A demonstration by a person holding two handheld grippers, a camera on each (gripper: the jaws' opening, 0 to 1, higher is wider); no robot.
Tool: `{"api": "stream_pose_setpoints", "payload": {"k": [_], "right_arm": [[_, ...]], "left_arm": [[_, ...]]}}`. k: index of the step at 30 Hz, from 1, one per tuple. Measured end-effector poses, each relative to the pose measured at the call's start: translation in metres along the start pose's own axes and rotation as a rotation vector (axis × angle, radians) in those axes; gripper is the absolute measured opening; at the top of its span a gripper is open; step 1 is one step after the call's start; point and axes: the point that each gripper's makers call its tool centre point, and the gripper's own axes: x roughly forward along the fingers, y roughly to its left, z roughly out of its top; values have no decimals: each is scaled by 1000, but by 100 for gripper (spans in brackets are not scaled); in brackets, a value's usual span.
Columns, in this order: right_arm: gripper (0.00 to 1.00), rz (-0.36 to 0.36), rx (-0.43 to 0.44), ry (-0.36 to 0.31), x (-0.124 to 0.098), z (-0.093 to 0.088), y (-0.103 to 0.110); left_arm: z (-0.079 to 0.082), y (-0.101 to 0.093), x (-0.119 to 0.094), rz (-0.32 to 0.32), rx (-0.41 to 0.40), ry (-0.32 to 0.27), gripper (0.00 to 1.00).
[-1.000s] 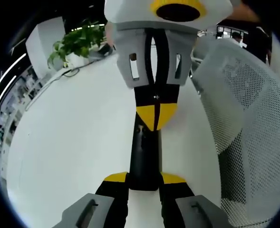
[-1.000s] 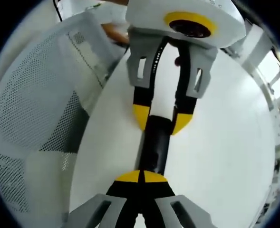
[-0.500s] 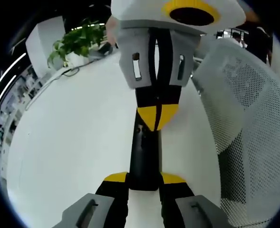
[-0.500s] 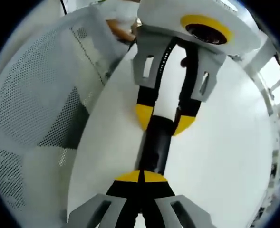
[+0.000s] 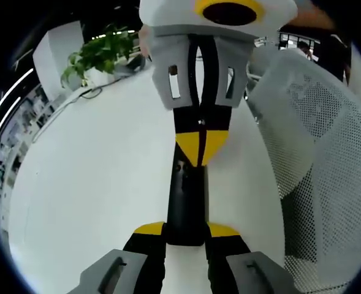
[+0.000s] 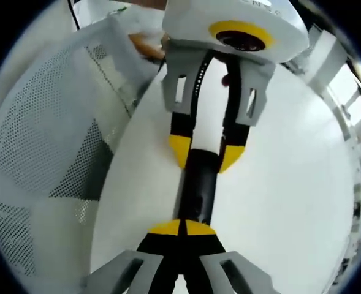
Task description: Press the specified remote control buttons in sequence, fully releasing each button before pressing the next.
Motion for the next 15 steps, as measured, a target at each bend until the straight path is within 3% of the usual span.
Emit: {"api": "stream_pose_setpoints", "payload": {"k": [15], "right_arm": [[0, -11, 11, -15, -3, 3, -5]], "left_arm": [[0, 0, -1, 2, -2, -3, 24]]}}
